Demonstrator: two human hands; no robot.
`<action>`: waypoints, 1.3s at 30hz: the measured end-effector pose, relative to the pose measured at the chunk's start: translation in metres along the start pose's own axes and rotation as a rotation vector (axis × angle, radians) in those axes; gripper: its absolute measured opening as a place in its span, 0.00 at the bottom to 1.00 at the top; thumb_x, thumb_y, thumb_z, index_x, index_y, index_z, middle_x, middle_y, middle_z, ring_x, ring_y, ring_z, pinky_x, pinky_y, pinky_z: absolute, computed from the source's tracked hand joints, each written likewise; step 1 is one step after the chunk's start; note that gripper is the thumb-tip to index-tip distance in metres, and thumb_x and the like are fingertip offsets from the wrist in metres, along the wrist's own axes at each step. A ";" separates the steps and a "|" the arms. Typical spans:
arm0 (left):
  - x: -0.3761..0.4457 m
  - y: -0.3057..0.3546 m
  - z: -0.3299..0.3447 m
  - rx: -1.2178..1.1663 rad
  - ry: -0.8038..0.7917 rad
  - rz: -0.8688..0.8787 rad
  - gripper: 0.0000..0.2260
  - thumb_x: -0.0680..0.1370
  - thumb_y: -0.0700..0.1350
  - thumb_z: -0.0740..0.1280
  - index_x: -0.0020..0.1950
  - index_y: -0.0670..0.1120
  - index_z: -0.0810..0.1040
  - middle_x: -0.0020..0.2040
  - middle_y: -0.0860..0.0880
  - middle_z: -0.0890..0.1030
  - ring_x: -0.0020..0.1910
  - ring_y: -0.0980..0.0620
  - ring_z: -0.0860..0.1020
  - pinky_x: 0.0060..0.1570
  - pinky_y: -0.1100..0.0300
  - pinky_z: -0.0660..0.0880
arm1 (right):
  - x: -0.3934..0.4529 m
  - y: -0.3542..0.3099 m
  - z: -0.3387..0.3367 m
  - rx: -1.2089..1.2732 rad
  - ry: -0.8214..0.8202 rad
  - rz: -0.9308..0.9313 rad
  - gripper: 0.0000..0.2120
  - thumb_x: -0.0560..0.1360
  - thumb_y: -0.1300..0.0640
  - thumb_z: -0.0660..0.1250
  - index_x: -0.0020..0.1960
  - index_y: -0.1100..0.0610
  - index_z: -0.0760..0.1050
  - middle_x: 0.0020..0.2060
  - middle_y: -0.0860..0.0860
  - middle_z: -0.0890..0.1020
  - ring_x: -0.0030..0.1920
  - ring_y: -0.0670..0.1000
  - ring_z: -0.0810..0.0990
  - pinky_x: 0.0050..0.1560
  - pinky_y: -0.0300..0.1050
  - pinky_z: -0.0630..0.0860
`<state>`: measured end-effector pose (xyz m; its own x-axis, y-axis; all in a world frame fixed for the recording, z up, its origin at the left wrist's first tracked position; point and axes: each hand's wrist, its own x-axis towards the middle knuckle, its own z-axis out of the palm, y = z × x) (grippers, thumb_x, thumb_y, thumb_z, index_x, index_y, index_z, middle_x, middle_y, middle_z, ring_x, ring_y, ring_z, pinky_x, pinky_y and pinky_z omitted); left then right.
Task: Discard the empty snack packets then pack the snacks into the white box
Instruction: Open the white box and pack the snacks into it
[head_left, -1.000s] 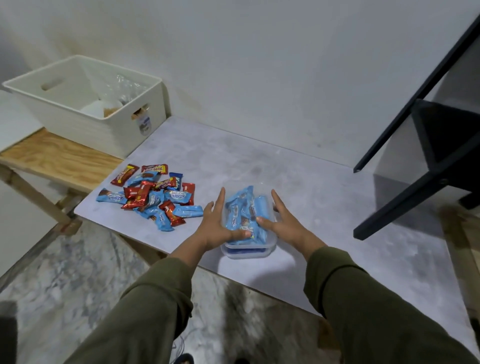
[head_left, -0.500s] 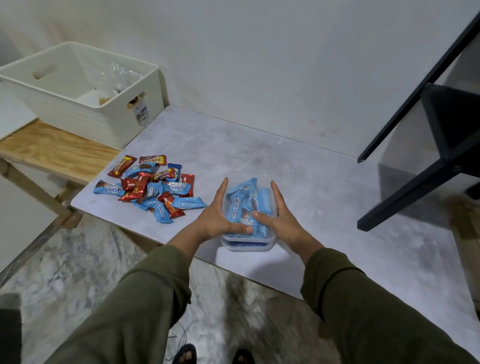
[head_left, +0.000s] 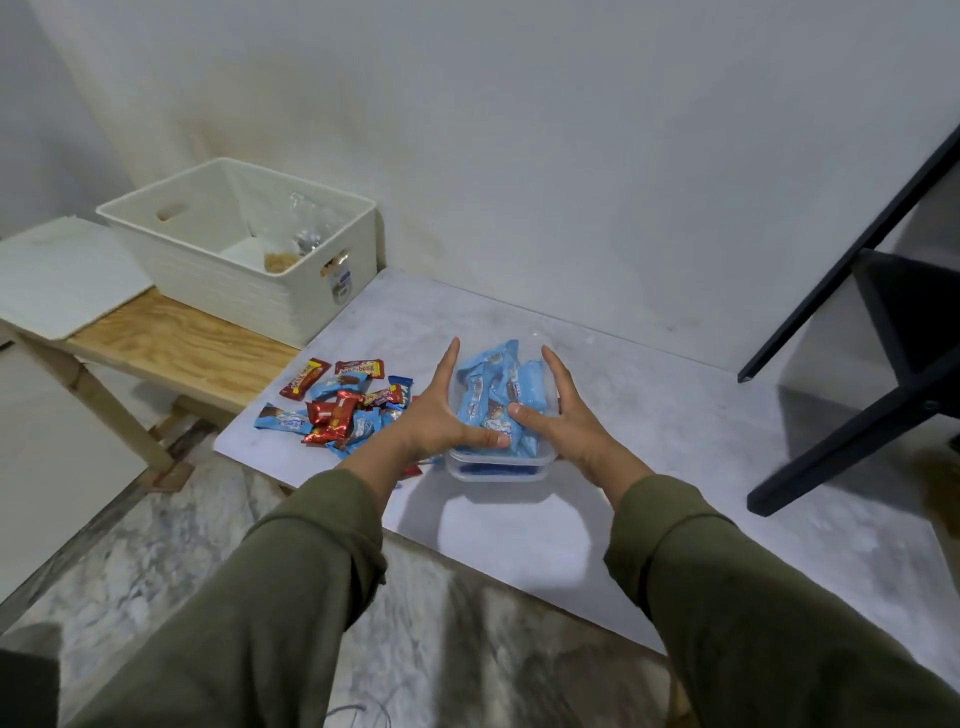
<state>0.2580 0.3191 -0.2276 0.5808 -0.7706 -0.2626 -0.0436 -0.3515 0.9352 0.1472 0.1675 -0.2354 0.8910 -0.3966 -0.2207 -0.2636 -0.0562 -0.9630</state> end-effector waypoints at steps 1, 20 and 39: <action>-0.001 0.006 -0.014 0.012 0.013 0.008 0.55 0.65 0.42 0.78 0.76 0.59 0.40 0.73 0.52 0.62 0.59 0.56 0.68 0.58 0.62 0.70 | 0.005 -0.011 0.007 0.002 -0.001 -0.009 0.41 0.71 0.50 0.72 0.72 0.34 0.48 0.74 0.49 0.62 0.65 0.55 0.73 0.59 0.53 0.77; 0.001 0.049 -0.311 0.171 0.024 0.121 0.58 0.61 0.45 0.81 0.75 0.63 0.40 0.74 0.51 0.61 0.61 0.47 0.72 0.48 0.53 0.79 | 0.130 -0.168 0.213 0.064 0.095 -0.175 0.42 0.70 0.49 0.72 0.72 0.35 0.48 0.72 0.52 0.65 0.62 0.56 0.76 0.53 0.52 0.80; 0.133 0.074 -0.470 0.144 0.050 0.079 0.58 0.62 0.43 0.80 0.74 0.65 0.40 0.71 0.53 0.66 0.60 0.47 0.76 0.43 0.51 0.81 | 0.325 -0.247 0.263 0.059 0.073 -0.204 0.43 0.71 0.52 0.72 0.74 0.38 0.46 0.73 0.53 0.64 0.64 0.56 0.74 0.57 0.51 0.77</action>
<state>0.7138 0.4403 -0.0817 0.6105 -0.7727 -0.1737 -0.2052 -0.3662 0.9076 0.5994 0.2938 -0.1098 0.8939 -0.4481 -0.0103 -0.0564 -0.0895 -0.9944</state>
